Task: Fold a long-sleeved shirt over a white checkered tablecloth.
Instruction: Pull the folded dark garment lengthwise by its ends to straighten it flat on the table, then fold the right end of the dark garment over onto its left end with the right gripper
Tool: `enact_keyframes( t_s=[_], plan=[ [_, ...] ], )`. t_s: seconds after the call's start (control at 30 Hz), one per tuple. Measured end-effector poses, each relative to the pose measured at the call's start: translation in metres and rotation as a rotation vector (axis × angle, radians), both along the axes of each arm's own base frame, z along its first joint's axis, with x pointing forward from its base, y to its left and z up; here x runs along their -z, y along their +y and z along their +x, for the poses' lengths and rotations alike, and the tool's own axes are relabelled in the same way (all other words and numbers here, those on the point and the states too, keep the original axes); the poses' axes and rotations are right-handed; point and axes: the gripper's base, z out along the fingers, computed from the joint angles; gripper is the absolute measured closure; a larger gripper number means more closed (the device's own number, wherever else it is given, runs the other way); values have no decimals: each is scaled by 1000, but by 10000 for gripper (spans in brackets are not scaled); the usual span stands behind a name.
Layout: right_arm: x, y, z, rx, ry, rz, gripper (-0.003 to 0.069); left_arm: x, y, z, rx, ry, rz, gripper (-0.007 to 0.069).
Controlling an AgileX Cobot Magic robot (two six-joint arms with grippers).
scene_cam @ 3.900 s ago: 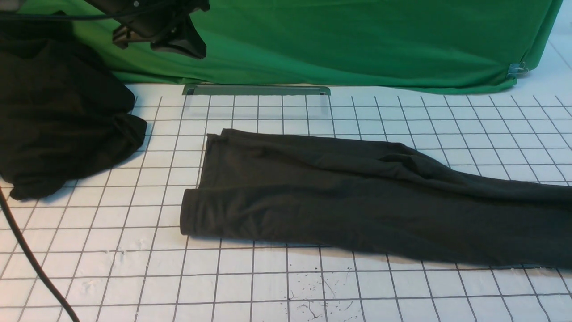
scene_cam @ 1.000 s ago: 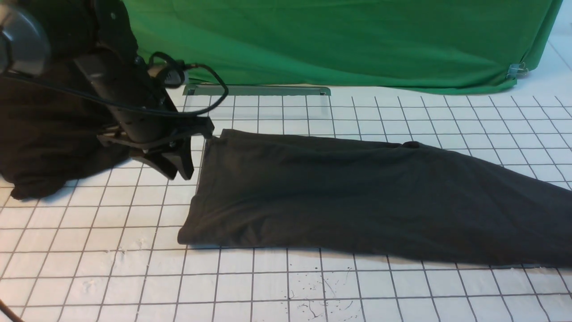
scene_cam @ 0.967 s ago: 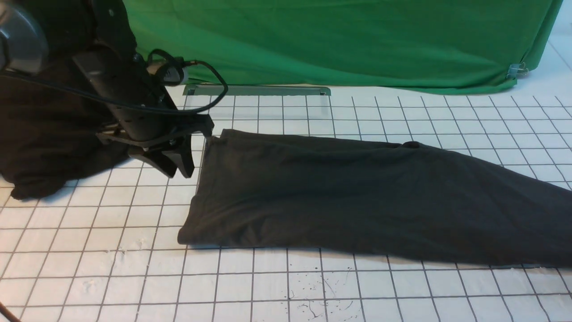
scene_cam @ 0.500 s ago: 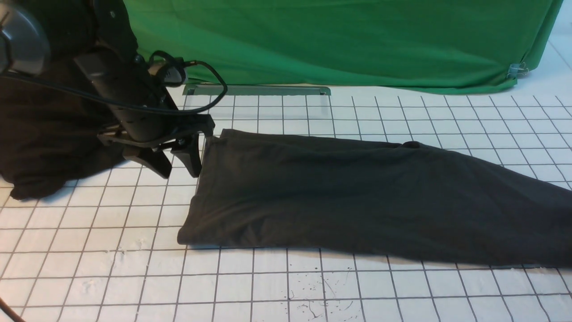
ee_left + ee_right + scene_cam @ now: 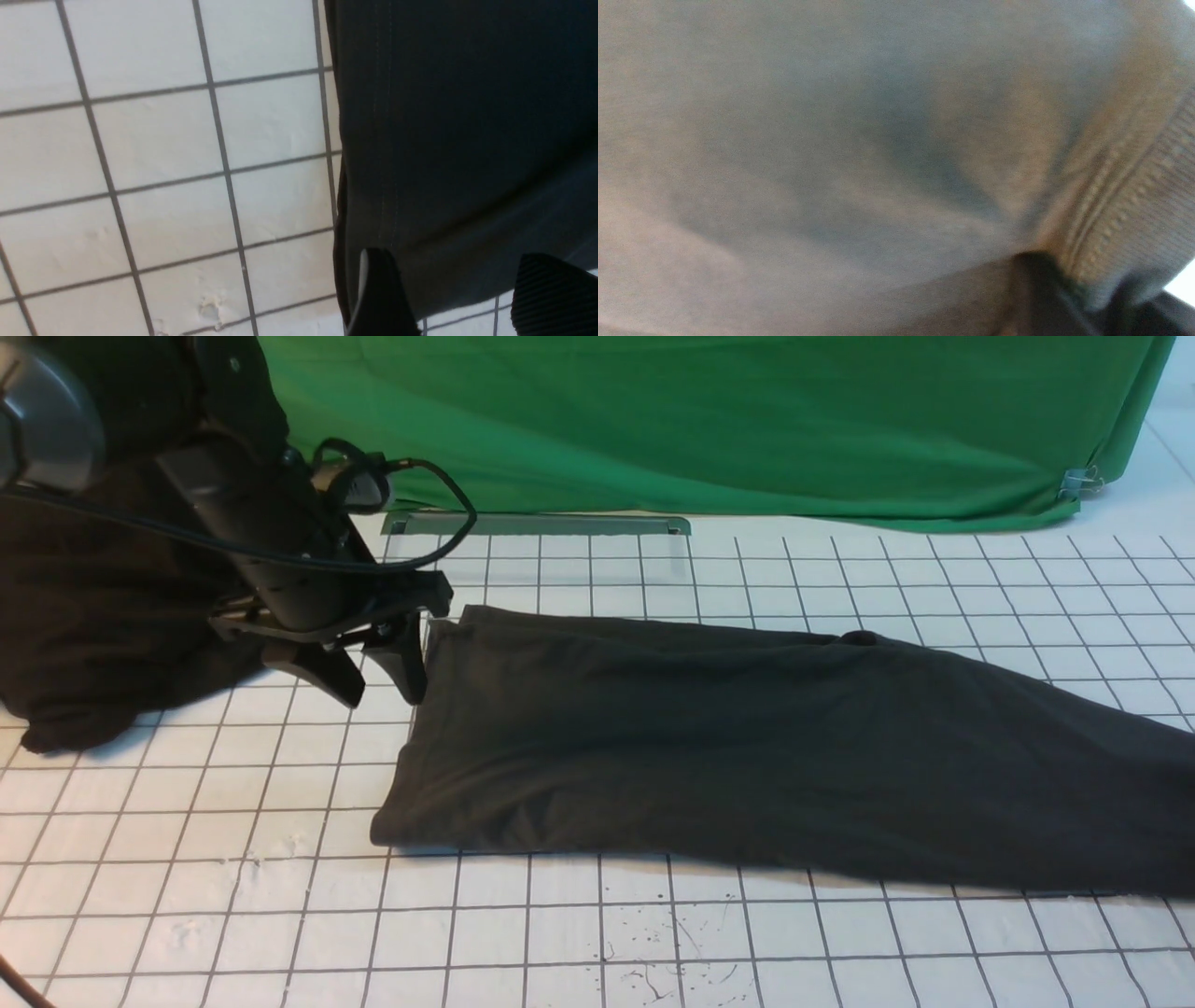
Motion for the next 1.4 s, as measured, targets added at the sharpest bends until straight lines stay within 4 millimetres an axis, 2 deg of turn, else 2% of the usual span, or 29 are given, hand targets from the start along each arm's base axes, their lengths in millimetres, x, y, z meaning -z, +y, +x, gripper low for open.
enact_keyframes(
  t_s=[0.17,0.3,0.4,0.53,0.63,0.67,0.73,0.8,0.87,0.93,0.97,1.0,1.03,1.07,1.13,1.17,1.2,1.23,1.27,1.3,1.33,1.37,1.4],
  plan=[
    [-3,-3,0,-6,-3,-18,625,-15,-1,2,5,-29,-8,253],
    [-17,-21,0,43,-21,-24,627,-45,1,-4,7,-109,-15,253],
    [-40,-39,2,78,-39,-37,629,-63,5,-12,18,-165,14,253],
    [-71,-46,8,80,-65,-51,630,-68,7,-14,56,-187,36,253],
    [-88,-45,8,81,-82,-56,629,-68,7,-14,63,-188,38,253],
    [-103,-40,10,71,-105,-67,629,-68,7,-14,66,-189,38,253],
    [-123,-30,11,58,-123,-71,629,-68,8,-14,65,-189,37,253],
    [-146,-13,10,28,-152,-83,629,-68,11,-14,57,-188,23,253],
    [-169,19,11,-29,-183,-83,629,-69,17,-12,31,-184,-4,263],
    [-184,52,12,-84,-211,-73,629,-69,27,-10,1,-182,-35,291],
    [-185,55,12,-89,-214,-71,629,-70,28,-10,-2,-182,-42,300],
    [-191,81,14,-132,-231,-56,629,-70,36,-9,-17,-184,-69,333],
    [-193,101,16,-165,-239,-44,629,-71,42,-8,-32,-186,-89,360],
    [-193,105,16,-167,-239,-40,629,-71,45,-8,-35,-188,-92,365],
    [-193,163,20,-267,-255,0,629,-73,58,-6,-61,-198,-151,445],
    [-192,186,21,-303,-267,14,629,-74,62,-6,-68,-201,-164,467],
    [-191,190,21,-309,-269,18,629,-74,63,-6,-72,-202,-169,472],
    [-189,226,21,-361,-299,45,629,-75,69,-5,-83,-208,-183,513],
    [-188,230,20,-367,-297,48,629,-75,69,-5,-85,-209,-184,513],
    [-185,262,20,-405,-336,78,629,-75,72,-4,-90,-219,-183,540],
    [-184,270,19,-413,-346,87,629,-75,72,-4,-92,-223,-184,546],
    [-179,300,17,-441,-377,123,629,-75,72,-3,-96,-235,-187,559],
    [-173,320,15,-467,-388,144,629,-76,71,-2,-99,-245,-194,566]
  ],
)
